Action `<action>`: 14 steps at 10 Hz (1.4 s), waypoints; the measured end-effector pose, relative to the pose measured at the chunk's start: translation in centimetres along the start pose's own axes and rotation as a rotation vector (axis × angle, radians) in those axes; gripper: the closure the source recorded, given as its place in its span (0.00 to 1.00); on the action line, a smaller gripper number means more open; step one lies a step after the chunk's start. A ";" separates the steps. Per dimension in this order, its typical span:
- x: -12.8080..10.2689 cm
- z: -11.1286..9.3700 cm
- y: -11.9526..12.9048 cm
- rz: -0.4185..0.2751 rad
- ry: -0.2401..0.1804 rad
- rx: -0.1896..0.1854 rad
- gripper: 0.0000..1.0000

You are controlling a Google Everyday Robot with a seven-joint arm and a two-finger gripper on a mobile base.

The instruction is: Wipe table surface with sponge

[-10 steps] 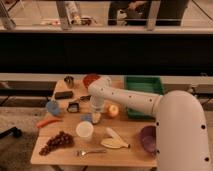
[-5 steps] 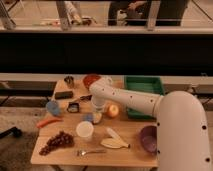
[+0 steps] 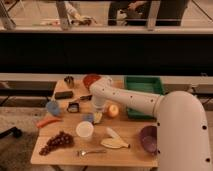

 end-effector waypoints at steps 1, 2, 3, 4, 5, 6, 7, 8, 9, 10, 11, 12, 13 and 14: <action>0.0 0.0 0.0 0.000 0.000 0.000 1.00; 0.0 0.0 0.0 0.000 0.000 0.000 1.00; 0.0 0.0 0.0 0.000 0.000 0.000 1.00; 0.0 0.0 0.0 0.000 0.000 0.000 1.00; 0.0 0.0 0.0 0.000 0.000 0.000 1.00; 0.0 0.0 0.0 0.000 0.000 0.000 1.00; 0.0 0.0 0.0 0.000 0.000 0.000 1.00; 0.0 0.0 0.0 0.000 0.000 0.000 1.00; 0.0 0.0 0.0 0.000 0.000 0.000 1.00; 0.1 -0.2 -0.1 -0.007 0.002 0.009 1.00; 0.0 -0.9 -0.9 -0.025 -0.002 0.055 1.00; -0.4 -2.1 -1.7 -0.041 -0.014 0.100 1.00; -1.0 -3.9 -2.3 -0.063 -0.026 0.148 1.00; -1.8 -5.5 -2.8 -0.085 -0.038 0.190 1.00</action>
